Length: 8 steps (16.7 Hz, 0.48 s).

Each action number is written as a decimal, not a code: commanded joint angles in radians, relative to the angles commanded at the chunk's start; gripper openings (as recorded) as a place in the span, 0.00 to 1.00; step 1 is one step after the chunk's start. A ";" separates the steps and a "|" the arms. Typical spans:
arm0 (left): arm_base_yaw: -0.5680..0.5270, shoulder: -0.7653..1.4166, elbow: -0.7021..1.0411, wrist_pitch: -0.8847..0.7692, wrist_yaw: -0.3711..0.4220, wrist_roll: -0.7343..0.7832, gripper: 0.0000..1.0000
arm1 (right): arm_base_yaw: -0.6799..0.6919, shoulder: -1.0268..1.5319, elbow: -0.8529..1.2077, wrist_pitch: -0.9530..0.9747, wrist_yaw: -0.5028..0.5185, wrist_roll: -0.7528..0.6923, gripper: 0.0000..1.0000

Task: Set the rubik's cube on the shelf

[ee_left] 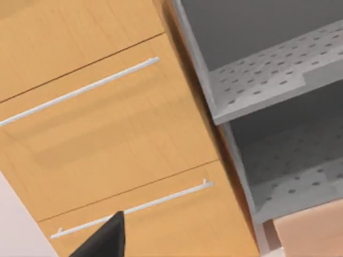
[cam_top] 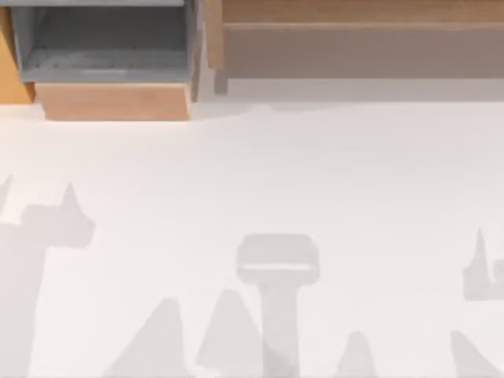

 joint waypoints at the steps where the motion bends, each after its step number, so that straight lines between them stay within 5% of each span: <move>1: 0.018 0.092 0.044 0.047 0.019 0.063 1.00 | 0.000 0.000 0.000 0.000 0.000 0.000 1.00; 8: 0.144 0.798 0.382 0.410 0.168 0.547 1.00 | 0.000 0.000 0.000 0.000 0.000 0.000 1.00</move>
